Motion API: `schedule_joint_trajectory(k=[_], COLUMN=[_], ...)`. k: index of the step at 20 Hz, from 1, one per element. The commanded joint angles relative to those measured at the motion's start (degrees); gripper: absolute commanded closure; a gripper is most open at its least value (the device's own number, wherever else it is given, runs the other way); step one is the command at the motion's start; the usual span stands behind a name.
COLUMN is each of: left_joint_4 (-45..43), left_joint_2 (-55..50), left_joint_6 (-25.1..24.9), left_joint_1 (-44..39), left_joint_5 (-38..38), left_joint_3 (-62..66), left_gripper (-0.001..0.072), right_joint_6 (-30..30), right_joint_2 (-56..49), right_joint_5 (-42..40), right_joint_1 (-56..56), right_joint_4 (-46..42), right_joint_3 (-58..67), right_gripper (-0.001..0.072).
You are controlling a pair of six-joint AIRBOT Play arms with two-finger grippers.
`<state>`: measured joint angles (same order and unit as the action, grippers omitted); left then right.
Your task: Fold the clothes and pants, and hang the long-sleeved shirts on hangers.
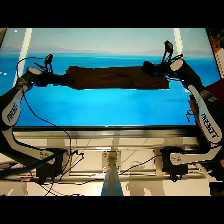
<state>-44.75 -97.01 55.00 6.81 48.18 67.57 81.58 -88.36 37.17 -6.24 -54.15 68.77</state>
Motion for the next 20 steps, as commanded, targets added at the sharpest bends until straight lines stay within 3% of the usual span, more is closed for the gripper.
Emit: schedule_joint_trajectory(k=[1,4,7,11,15,20], left_joint_4=[-6.0,-13.5,-11.0,-8.6,0.6,2.4], left_joint_2=[4.0,12.9,23.2,31.3,31.4,26.3], left_joint_6=[0.4,0.5,0.5,0.5,0.1,0.1], left_joint_1=[-0.5,1.3,2.8,2.5,2.5,1.3], left_joint_5=[11.3,26.9,33.4,31.0,29.7,28.9], left_joint_3=[6.5,11.2,11.4,11.4,11.4,11.3], left_gripper=[0.0698,0.0697,0.0696,0.0696,0.0696,0.0696], right_joint_6=[-0.2,0.5,5.9,9.3,10.6,10.6], right_joint_2=[0.0,-0.4,-3.5,-11.8,-19.2,-18.9], right_joint_5=[-0.5,-0.8,-1.6,-3.1,-6.6,-3.0], right_joint_1=[-4.7,-10.3,-18.2,-31.6,-43.1,-40.6], right_joint_4=[-0.2,-0.1,0.6,5.8,10.2,-2.7], right_joint_3=[3.6,4.2,5.3,12.0,22.8,28.2], right_gripper=[0.0701,0.07,0.07,0.0699,0.0699,0.0699])
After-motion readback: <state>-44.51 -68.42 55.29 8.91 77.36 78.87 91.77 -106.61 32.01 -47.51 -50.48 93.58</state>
